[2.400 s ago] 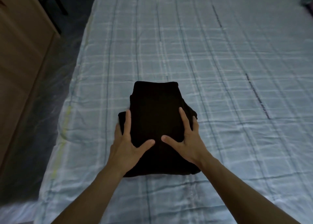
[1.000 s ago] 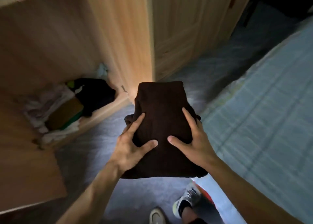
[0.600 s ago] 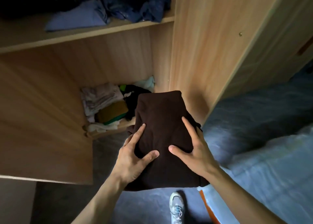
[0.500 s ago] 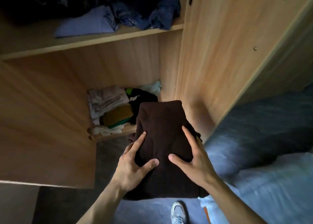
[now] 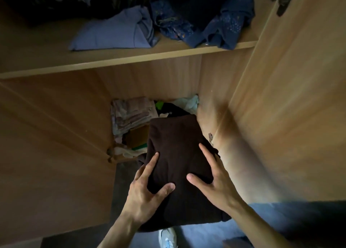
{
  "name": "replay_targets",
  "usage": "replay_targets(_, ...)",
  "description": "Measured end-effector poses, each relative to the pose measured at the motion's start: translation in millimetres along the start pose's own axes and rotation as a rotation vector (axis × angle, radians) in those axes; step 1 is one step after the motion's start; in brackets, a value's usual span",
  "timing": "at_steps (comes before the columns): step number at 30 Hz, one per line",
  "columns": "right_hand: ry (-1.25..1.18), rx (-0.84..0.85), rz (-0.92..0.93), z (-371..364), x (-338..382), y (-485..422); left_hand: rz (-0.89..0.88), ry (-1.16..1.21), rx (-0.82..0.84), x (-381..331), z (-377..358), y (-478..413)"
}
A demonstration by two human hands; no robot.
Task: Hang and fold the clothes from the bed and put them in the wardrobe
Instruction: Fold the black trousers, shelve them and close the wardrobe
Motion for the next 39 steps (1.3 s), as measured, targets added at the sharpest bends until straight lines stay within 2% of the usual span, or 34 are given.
replay_targets(9, 0.005, 0.018, 0.041, -43, -29, -142, 0.022, -0.004, -0.013, 58, 4, -132)
replay_targets(15, 0.011, 0.013, 0.046, -49, -71, -227, 0.004, 0.038, 0.013, 79, -20, -218)
replay_targets(20, 0.195, -0.089, 0.156, -53, -135, -315, -0.058, 0.028, -0.047, 126, -77, -318)
replay_targets(27, 0.022, -0.116, 0.275, -96, -275, -447, -0.173, 0.115, -0.12, 223, -167, -457)
replay_targets(33, 0.034, -0.159, 0.291, -116, -341, -502, -0.251, 0.149, -0.149, 279, -210, -521)
replay_targets(36, 0.017, -0.154, 0.234, -129, -376, -526, -0.198, 0.013, -0.14, 307, -231, -551)
replay_targets(39, 0.161, -0.065, 0.028, -154, -422, -552, -0.004, -0.43, -0.066, 343, -263, -578)
Point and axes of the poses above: each hand's wrist, its own y-axis away from the middle knuckle, its own z-axis out of the back of the hand, x = y × z, the point moved 4 cm from there along -y, towards the middle knuckle, and after that the axes turned 8 degrees about -y, right-handed, at the moved point
